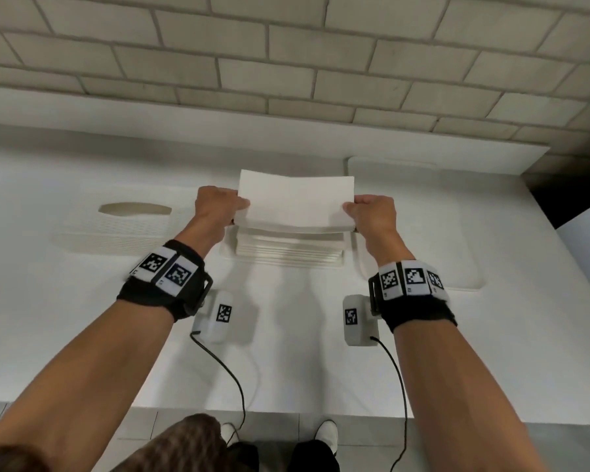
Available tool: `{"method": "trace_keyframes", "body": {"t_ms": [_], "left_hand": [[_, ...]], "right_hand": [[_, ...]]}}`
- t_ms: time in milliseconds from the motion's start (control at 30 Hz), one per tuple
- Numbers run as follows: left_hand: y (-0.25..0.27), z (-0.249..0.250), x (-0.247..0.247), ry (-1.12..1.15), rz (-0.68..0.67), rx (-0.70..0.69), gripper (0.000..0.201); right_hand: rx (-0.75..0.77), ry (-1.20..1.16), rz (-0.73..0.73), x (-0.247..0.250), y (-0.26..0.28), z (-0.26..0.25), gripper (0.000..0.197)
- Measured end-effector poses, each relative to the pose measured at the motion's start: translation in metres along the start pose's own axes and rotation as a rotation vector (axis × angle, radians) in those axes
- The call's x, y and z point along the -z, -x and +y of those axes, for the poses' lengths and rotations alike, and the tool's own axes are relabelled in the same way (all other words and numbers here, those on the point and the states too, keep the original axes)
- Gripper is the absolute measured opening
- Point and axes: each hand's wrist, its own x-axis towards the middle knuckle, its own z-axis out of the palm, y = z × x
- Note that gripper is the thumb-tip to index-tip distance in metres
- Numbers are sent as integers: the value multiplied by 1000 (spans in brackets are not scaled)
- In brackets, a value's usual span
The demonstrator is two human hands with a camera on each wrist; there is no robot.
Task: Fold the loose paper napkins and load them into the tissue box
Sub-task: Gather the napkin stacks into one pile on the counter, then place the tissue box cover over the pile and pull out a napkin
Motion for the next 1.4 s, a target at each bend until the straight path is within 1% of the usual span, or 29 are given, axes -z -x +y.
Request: {"method": "trace_keyframes", "body": {"t_ms": [100, 167, 233, 267, 333, 400, 467, 500, 533, 600, 667, 733, 833, 900, 967, 1000, 1033, 1067, 1100, 1133, 1167, 1200, 1300, 1400], "left_hand": [[-9, -4, -6, -65, 30, 57, 18], [-12, -8, -8, -83, 42, 71, 15], [-15, -13, -9, -97, 43, 80, 22], [-16, -16, -10, -120, 30, 82, 20], [-15, -21, -13, -178, -20, 66, 8], [-14, -26, -15, -201, 9, 67, 9], [-14, -29, -17, -209, 59, 71, 18], [-13, -29, -19, -226, 69, 71, 20], [-12, -28, -20, -252, 70, 66, 18], [-11, -29, -20, -335, 41, 49, 7], [-11, -32, -19, -394, 13, 38, 14], [-11, -35, -17, -352, -2, 35, 19], [-7, -33, -14, -327, 3, 27, 9], [-7, -24, -11, -265, 10, 10, 13], [-6, -7, 1, -184, 50, -19, 25], [-7, 0, 11, -123, 81, -44, 22], [-8, 8, 23, -60, 107, -54, 12], [-10, 15, 37, -13, 137, -67, 11], [-13, 20, 52, 3, 164, -69, 22], [-17, 24, 68, 8, 189, -70, 26], [-22, 25, 84, -1, 214, -60, 26], [-26, 24, 100, -10, 241, -51, 24], [-37, 12, 146, -40, 343, -34, 32], [-48, -13, 188, -145, 418, -30, 40]], "right_hand": [[-58, 36, 13, -6, -4, 6, 14], [-76, 55, 17, -9, -7, 11, 23], [-100, 73, 14, -12, -9, 15, 29], [-115, 81, 13, -13, -10, 17, 29], [-137, 99, 17, -15, -9, 20, 26], [-149, 123, 24, -17, -5, 21, 29], [-145, 161, 19, -19, -3, 23, 33], [-142, 180, 11, -20, -3, 24, 33], [-139, 195, 5, -21, -3, 26, 30], [-142, 218, 0, -22, -4, 28, 25], [-140, 238, -10, -25, -5, 32, 19], [-124, 254, -26, -27, -6, 34, 19], [-126, 282, -29, -25, -6, 33, 22], [-71, 297, 17, -20, -6, 26, 25], [37, 262, 110, -14, -3, 11, 26], [94, 231, 148, -13, 2, 0, 27], [146, 203, 164, -14, 8, -14, 27], [187, 179, 156, -19, 15, -28, 27], [225, 153, 126, -29, 21, -41, 27], [253, 116, 78, -43, 26, -52, 26], [261, 73, 16, -60, 34, -62, 25], [251, 35, -51, -78, 42, -69, 25], [178, 2, -234, -134, 65, -79, 26], [106, 96, -383, -183, 80, -77, 36]]}}
